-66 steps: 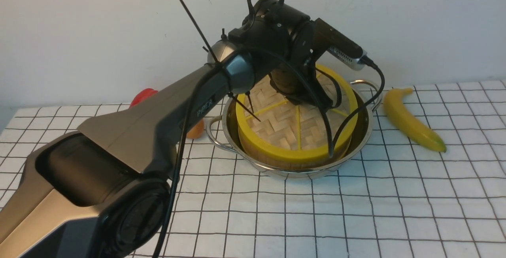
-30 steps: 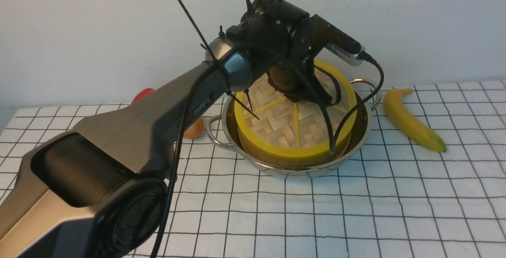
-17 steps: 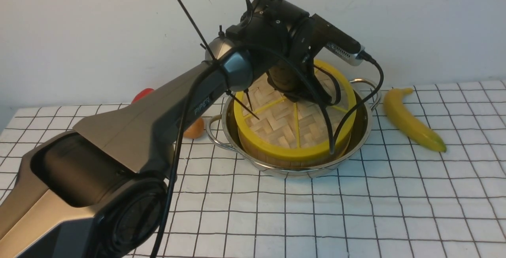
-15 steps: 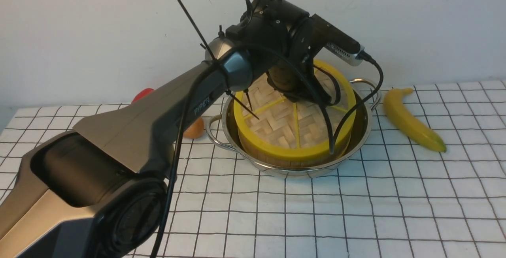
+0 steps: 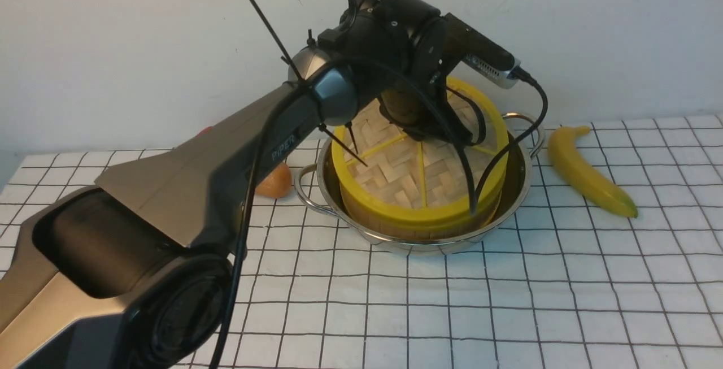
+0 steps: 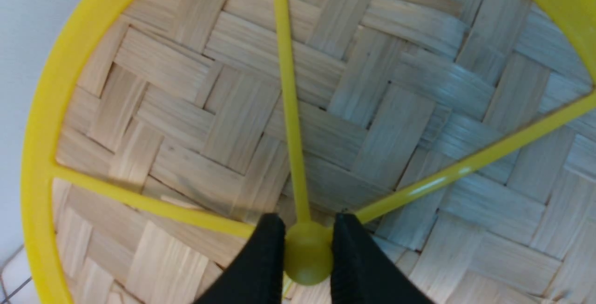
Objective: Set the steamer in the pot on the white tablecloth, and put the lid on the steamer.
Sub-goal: 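Place the yellow bamboo steamer lid onto the steamer in the pot with the left gripper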
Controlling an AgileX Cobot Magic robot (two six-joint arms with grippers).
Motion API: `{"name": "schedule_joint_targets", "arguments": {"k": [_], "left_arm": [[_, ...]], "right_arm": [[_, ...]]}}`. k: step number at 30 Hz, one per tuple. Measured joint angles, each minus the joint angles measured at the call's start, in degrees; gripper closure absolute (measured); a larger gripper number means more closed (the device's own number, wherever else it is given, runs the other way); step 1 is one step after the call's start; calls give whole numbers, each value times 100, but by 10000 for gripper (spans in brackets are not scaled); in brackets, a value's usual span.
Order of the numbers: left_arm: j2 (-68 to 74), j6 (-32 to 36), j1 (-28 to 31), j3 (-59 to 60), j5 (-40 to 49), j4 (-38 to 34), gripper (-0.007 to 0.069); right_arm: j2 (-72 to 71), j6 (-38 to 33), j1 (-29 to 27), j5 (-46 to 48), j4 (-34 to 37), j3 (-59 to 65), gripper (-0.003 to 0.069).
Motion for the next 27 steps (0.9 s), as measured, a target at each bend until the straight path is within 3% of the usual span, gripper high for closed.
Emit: {"name": "schedule_joint_targets", "arguments": {"k": [27], "left_arm": [[0,20,0,0,-264,-108,508]], "right_arm": [[0,-80,0,0,0,0,168]]}}
